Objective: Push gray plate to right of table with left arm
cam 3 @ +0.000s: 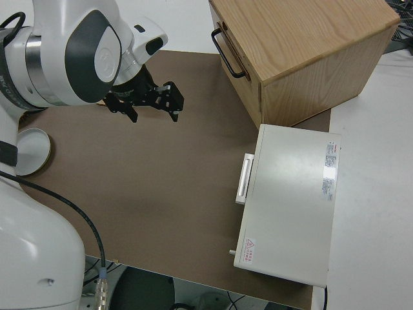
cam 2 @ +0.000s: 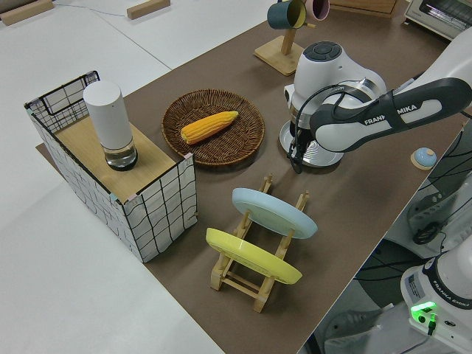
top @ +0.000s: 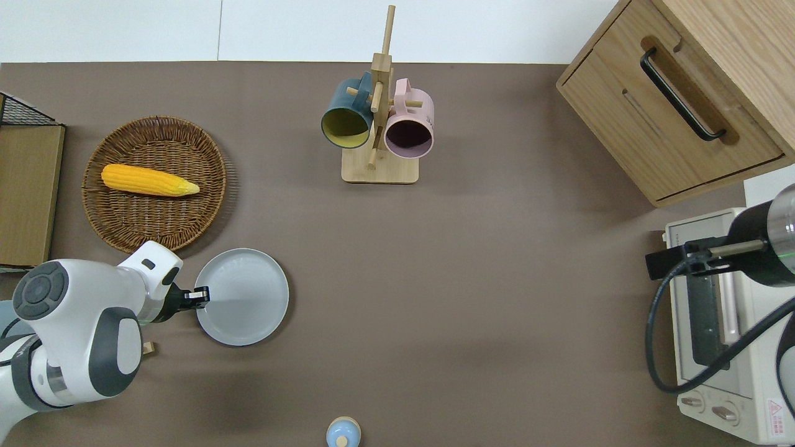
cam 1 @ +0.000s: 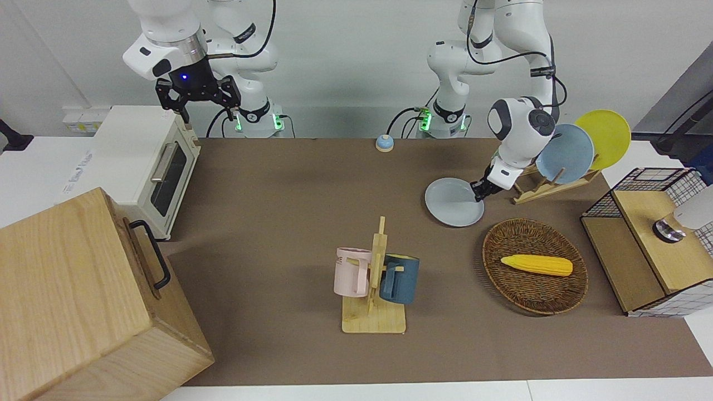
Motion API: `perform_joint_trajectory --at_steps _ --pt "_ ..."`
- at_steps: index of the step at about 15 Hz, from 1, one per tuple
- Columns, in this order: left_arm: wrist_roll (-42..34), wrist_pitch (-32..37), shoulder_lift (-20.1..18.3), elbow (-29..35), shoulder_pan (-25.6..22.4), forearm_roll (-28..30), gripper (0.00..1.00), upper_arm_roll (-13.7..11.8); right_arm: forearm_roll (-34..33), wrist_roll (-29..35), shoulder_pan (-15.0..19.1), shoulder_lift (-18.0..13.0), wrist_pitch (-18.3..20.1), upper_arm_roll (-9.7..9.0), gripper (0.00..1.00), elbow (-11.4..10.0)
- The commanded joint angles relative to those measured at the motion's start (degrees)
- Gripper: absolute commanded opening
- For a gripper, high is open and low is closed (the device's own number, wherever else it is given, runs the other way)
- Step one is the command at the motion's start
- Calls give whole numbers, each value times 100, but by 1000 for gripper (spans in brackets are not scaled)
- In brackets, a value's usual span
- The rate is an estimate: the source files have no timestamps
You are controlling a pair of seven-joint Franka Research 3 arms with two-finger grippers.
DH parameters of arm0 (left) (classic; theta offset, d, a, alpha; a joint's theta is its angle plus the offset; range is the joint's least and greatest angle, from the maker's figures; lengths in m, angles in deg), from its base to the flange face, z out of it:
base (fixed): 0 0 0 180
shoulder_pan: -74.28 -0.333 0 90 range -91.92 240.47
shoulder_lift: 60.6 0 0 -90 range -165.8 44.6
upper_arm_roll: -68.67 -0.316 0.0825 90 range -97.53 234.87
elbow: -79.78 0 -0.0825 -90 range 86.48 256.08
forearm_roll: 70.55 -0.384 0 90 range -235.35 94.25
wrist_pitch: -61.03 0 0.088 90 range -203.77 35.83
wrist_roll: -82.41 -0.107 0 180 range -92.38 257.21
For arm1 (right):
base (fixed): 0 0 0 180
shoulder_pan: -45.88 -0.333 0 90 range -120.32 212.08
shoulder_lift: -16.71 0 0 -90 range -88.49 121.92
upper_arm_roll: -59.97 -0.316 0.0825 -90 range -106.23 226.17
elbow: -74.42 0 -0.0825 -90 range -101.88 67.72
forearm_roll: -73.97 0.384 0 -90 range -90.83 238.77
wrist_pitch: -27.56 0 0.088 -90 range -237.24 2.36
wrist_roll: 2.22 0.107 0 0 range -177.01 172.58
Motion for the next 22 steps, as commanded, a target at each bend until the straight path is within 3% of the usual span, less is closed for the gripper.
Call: perform_joint_trajectory --at_steps 1,5,14,22 --pt "43 -191 132 104 -9 45 0 52 -48 -46 135 -53 81 -109 996 2" --pt "51 -182 132 104 18 203 0 158 -48 -46 135 -53 81 -109 996 2" --pt "227 -164 150 121 35 598 0 737 -48 -46 135 -53 81 -109 996 2" --pt "824 -199 167 112 150 696 0 1177 -48 -46 135 -53 81 -109 996 2"
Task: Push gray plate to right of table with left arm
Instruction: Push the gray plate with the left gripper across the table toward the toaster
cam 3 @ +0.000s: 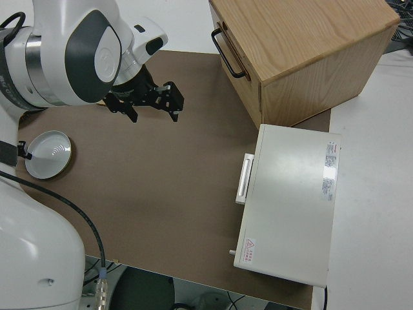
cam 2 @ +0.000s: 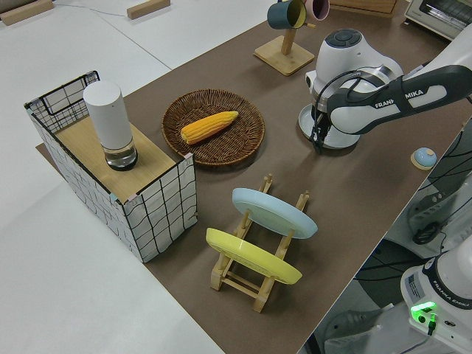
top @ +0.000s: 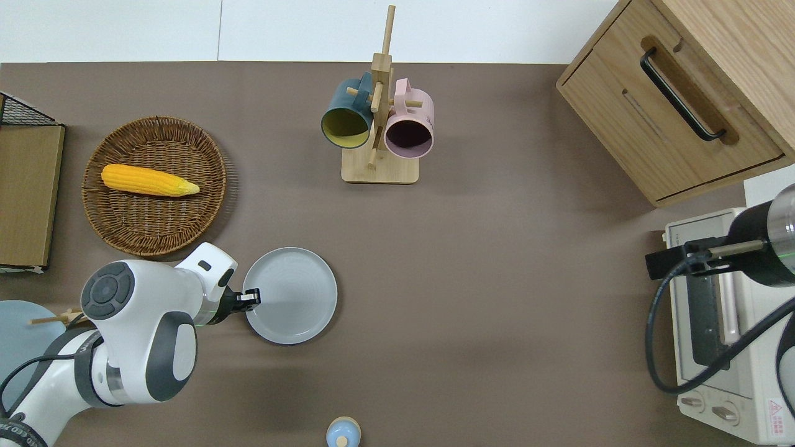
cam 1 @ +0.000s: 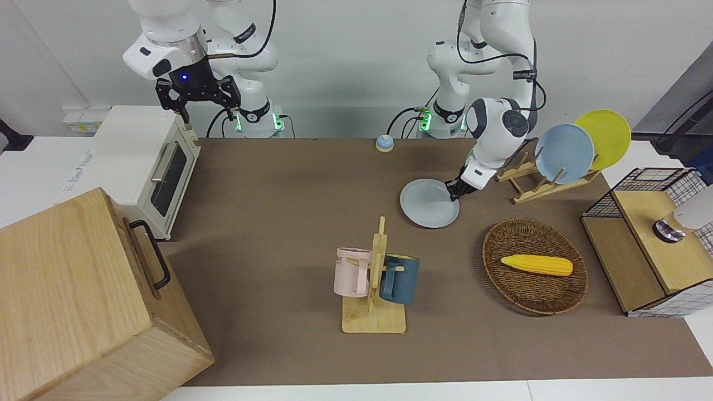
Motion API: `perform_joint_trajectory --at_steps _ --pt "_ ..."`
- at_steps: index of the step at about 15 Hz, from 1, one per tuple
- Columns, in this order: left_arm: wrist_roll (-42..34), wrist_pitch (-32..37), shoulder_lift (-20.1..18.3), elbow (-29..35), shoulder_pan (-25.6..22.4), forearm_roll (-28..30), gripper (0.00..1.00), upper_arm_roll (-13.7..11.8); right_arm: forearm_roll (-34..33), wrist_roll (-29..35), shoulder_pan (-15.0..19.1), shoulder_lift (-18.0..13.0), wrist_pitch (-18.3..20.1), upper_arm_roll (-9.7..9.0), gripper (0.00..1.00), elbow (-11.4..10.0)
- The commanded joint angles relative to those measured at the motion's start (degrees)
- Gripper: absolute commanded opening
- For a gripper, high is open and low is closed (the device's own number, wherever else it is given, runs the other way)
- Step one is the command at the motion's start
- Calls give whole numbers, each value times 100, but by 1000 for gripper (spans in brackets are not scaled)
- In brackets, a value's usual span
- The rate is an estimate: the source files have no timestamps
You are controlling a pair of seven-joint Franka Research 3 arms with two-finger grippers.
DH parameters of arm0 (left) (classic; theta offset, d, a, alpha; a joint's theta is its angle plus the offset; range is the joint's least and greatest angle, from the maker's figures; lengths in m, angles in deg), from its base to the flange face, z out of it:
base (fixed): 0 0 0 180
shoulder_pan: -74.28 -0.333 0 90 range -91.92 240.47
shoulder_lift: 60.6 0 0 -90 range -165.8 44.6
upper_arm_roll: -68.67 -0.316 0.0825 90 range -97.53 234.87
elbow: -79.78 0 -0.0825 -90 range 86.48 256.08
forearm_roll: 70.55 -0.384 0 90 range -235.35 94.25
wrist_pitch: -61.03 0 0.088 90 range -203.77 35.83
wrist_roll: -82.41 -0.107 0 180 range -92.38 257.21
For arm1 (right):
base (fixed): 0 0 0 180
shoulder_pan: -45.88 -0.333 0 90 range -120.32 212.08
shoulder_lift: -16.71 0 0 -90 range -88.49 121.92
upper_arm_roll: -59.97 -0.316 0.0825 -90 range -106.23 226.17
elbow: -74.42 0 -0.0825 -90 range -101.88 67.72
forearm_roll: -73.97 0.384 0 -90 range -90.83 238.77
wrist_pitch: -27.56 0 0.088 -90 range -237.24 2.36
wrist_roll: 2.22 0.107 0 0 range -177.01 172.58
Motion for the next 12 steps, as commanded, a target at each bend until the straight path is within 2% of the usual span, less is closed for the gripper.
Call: perform_joint_trajectory --at_steps 1,5,12 --pt "238 -157 135 108 124 125 0 188 -48 -46 135 -53 81 -109 996 2" --pt "361 -210 135 99 221 266 0 276 -48 -46 135 -53 81 -109 996 2" --pt "1011 -421 214 46 414 275 0 671 -57 -46 135 -53 81 -109 996 2"
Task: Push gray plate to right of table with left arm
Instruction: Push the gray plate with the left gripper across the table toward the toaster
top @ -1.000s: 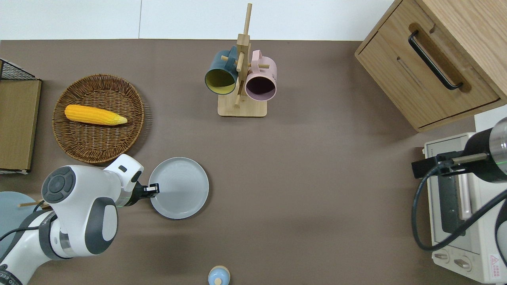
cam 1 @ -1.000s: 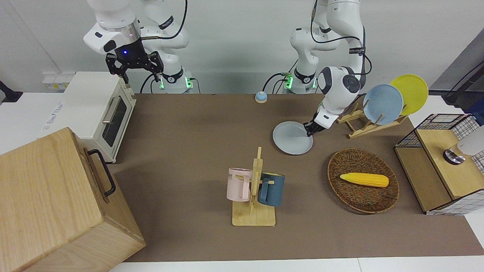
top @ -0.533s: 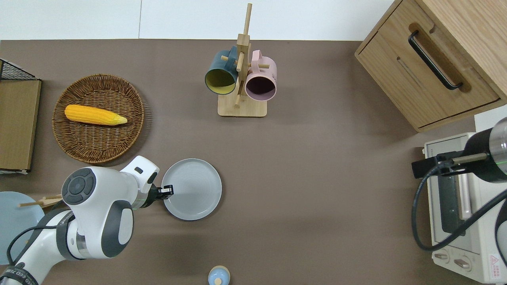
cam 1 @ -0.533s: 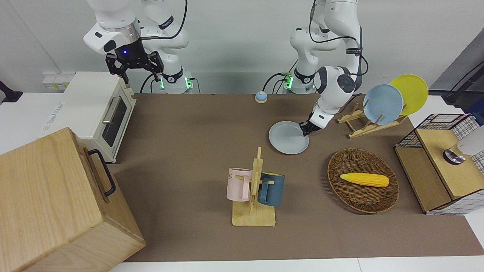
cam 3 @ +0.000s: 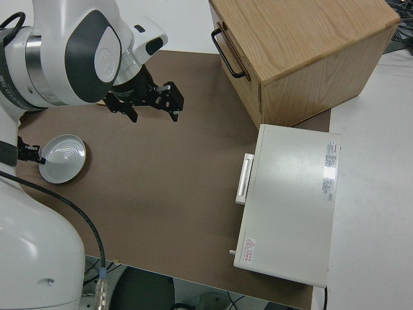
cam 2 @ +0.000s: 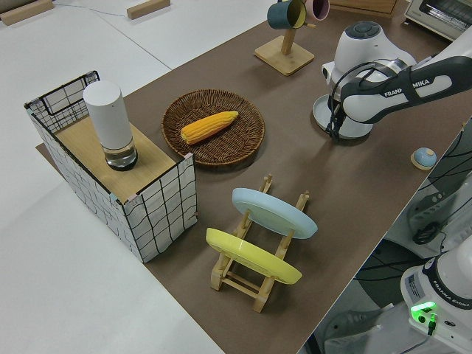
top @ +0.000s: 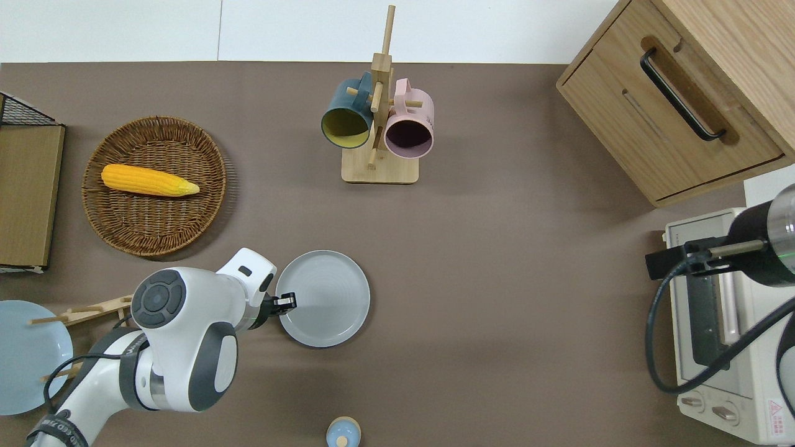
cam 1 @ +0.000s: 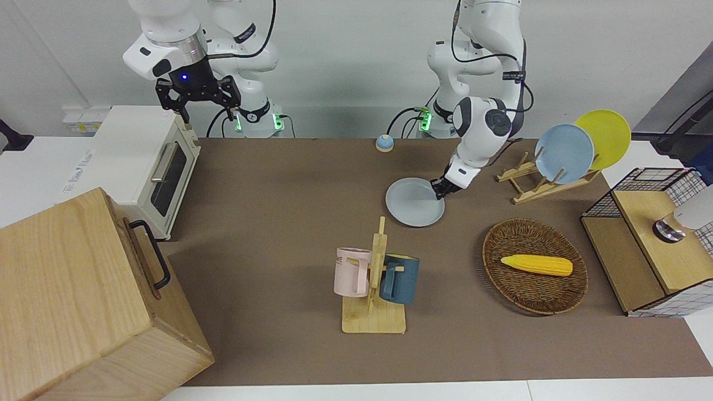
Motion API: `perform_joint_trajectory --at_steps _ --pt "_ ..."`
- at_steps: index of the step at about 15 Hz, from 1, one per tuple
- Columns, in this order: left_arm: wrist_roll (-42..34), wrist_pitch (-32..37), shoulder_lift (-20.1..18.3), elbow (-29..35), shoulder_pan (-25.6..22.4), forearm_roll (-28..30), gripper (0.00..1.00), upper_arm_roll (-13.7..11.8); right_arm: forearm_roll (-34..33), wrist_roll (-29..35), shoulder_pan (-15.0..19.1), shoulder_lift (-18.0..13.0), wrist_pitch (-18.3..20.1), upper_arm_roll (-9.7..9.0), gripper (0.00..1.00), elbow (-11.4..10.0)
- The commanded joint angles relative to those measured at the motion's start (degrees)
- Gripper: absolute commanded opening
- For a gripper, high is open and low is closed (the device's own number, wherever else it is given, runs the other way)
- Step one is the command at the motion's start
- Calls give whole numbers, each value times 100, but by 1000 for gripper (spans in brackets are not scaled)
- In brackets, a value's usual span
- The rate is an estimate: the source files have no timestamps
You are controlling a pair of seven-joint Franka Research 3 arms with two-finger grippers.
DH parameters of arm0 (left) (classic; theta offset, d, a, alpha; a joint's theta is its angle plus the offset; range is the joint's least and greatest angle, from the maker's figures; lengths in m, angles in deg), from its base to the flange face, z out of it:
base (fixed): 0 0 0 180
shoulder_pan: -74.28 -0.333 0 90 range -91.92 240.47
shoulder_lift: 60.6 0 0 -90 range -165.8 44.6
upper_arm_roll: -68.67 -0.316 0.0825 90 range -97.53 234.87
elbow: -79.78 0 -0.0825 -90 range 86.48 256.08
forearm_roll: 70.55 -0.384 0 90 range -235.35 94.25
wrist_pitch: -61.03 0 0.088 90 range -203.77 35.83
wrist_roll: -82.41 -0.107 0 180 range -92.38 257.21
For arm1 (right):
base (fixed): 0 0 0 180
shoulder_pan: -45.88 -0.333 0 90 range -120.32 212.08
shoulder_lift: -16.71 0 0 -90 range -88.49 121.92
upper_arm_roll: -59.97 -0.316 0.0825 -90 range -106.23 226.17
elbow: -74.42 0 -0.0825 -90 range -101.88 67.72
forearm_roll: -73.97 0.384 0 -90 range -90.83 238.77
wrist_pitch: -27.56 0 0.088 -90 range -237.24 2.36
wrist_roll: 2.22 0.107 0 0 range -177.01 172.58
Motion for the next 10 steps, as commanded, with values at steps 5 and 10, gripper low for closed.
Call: perform_joint_trajectory --at_steps 5,10 --pt "382 -243 210 -15 397 105 0 155 -48 -46 135 -53 81 -109 996 2" --pt "495 -269 245 -111 590 105 0 155 -48 -46 135 -53 81 -109 996 2"
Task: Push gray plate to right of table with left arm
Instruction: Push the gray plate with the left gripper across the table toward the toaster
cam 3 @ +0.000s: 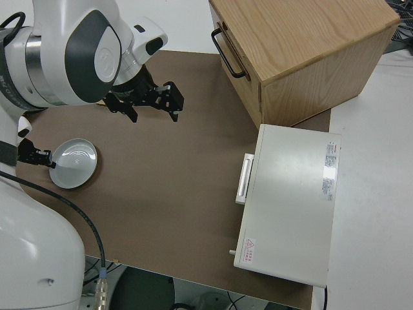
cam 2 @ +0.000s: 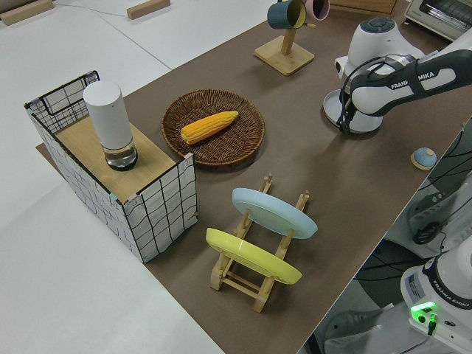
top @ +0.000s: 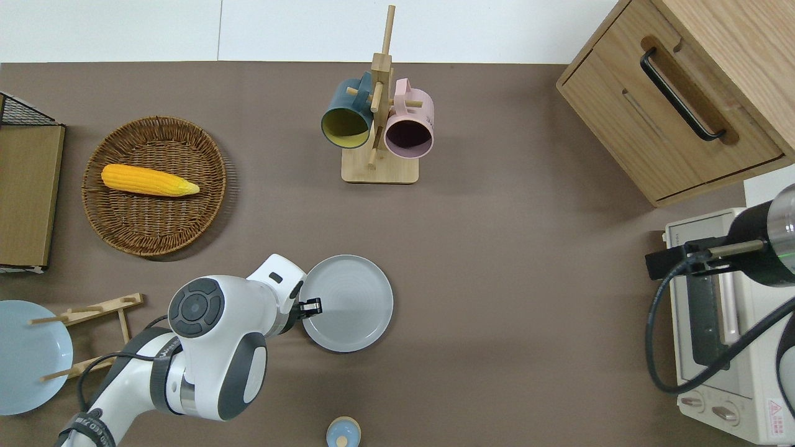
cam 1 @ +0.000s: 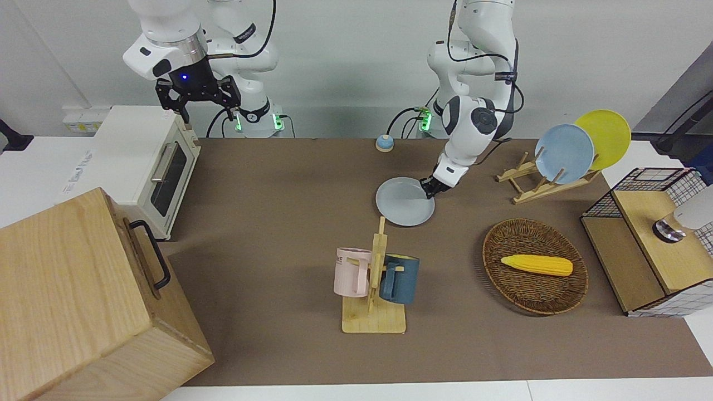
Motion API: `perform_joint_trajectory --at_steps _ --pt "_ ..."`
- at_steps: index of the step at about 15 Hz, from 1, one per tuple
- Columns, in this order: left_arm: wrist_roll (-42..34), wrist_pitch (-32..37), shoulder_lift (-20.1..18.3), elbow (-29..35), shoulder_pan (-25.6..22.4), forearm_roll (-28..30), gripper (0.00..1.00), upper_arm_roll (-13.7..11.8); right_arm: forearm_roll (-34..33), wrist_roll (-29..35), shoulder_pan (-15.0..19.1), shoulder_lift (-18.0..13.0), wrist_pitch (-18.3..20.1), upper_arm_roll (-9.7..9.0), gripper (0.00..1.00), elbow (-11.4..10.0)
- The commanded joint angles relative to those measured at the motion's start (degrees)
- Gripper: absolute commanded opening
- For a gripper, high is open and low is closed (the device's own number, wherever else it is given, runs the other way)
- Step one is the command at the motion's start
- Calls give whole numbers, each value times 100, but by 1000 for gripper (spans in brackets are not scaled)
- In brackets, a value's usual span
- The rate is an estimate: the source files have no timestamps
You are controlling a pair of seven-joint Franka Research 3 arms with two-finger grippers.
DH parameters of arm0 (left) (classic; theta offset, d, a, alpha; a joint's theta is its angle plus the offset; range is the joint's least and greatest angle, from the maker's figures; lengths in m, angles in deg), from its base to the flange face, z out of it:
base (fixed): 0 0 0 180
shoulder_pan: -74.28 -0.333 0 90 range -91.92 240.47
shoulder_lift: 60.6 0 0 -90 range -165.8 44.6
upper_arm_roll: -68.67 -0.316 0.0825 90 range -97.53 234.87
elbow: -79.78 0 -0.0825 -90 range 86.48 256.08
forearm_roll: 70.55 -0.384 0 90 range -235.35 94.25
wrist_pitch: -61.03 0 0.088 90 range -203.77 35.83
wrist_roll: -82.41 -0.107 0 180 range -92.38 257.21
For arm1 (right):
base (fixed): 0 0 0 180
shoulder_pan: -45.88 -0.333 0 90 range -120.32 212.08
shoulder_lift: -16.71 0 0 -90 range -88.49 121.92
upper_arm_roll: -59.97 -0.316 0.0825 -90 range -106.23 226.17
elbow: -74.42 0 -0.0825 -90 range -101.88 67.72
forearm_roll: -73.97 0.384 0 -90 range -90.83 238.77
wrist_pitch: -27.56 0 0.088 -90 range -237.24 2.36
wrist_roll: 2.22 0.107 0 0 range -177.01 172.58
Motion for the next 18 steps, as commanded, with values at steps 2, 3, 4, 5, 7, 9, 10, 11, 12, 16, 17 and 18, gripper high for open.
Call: perform_joint_trajectory --at_steps 2,3,4,5,7,9,10,11,12,16,17,18 --pt "320 -126 285 -167 348 88 0 -9 -48 -46 135 -53 81 -109 996 2" --pt "364 -152 321 -211 410 88 0 -9 -48 -46 135 -53 81 -109 996 2" --pt "365 -170 338 -220 437 88 0 -9 -48 -46 135 -53 81 -109 996 2" --pt "365 -170 347 -229 481 88 0 -9 -48 -46 135 -53 81 -109 996 2" --pt "365 -222 391 -264 542 88 0 -9 -48 -46 135 -53 81 -109 996 2" --pt "365 -415 513 -316 691 193 0 -9 -48 -46 135 -53 81 -109 996 2" --pt "356 -477 575 -360 762 359 0 -9 -48 -46 135 -53 81 -109 996 2" --pt "364 -521 637 -413 806 456 0 -9 -48 -46 135 -53 81 -109 996 2" --pt "365 -556 689 -474 893 518 0 -9 -48 -46 135 -53 81 -109 996 2" --pt "365 -627 821 -633 1175 721 0 -26 -48 -46 135 -53 81 -109 996 2" --pt "373 -645 857 -703 1219 730 0 -26 -48 -46 135 -53 81 -109 996 2" --pt "373 -645 901 -764 1254 730 0 -26 -48 -46 135 -53 81 -109 996 2"
